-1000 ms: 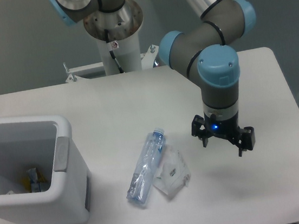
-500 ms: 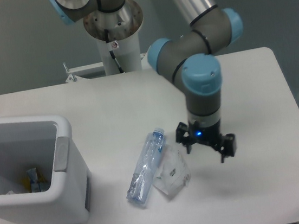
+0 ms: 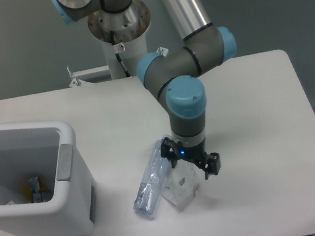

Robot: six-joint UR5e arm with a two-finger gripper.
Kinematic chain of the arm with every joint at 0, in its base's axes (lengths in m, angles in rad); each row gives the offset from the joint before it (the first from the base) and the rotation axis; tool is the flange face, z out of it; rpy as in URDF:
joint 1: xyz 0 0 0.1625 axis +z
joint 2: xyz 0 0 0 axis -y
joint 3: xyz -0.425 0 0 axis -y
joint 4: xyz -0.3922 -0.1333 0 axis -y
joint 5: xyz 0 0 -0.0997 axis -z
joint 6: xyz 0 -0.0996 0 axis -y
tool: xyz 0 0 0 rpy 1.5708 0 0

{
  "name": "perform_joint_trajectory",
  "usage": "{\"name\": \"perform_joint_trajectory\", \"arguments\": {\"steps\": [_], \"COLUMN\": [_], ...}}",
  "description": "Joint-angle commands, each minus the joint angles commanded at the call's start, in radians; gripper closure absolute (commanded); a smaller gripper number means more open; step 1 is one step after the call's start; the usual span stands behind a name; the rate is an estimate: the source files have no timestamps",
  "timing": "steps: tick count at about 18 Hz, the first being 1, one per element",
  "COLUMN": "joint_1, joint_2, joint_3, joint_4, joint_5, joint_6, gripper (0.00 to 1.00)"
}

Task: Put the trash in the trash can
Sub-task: 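Lower the gripper onto the clear plastic wrapper and close it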

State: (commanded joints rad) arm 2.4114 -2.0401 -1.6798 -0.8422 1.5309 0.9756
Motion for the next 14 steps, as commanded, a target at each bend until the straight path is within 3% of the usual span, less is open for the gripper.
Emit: {"name": "perform_joint_trajectory", "arguments": {"steps": [2, 6, 14], "joint_1": [0.0, 0.0, 0.006], "joint_2": [-0.012, -0.015, -0.005], "joint_3": [0.003, 0.009, 0.055], "joint_4": [0.012, 0.017, 0.015], "joint_5": [0.002, -0.003, -0.017], "joint_6": [-0.002, 0.002, -0.018], "gripper": [0.43, 1.0, 1.0]}}
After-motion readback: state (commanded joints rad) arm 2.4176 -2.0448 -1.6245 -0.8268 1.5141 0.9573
